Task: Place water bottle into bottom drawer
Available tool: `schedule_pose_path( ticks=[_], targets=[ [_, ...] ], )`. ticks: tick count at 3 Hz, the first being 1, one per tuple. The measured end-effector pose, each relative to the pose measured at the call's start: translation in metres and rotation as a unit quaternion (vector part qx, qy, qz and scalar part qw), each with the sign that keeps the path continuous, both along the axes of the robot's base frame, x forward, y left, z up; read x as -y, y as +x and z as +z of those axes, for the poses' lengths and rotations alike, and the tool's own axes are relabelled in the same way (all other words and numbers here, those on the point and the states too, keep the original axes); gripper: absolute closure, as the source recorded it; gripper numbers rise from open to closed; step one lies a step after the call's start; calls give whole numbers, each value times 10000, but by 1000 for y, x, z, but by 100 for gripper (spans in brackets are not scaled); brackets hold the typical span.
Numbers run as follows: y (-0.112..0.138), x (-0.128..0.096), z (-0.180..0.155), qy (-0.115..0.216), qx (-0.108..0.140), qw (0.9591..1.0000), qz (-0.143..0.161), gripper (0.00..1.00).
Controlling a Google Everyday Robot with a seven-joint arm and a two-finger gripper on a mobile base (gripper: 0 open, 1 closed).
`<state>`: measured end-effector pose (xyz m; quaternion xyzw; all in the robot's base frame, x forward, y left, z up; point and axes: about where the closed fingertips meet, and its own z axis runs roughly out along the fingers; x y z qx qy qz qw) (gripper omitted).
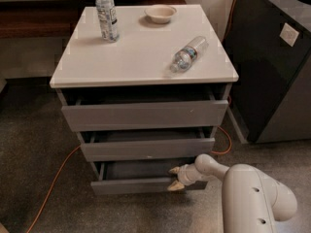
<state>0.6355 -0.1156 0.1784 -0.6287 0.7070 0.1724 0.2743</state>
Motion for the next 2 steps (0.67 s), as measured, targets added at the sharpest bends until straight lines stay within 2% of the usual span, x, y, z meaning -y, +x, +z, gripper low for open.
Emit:
schedule_pose_path(
  ticks=[1, 2],
  targets=[
    [-6, 1, 0, 24, -141, 9999, 2, 60],
    [-29, -2, 11, 125, -250, 9996, 87, 91]
  ],
)
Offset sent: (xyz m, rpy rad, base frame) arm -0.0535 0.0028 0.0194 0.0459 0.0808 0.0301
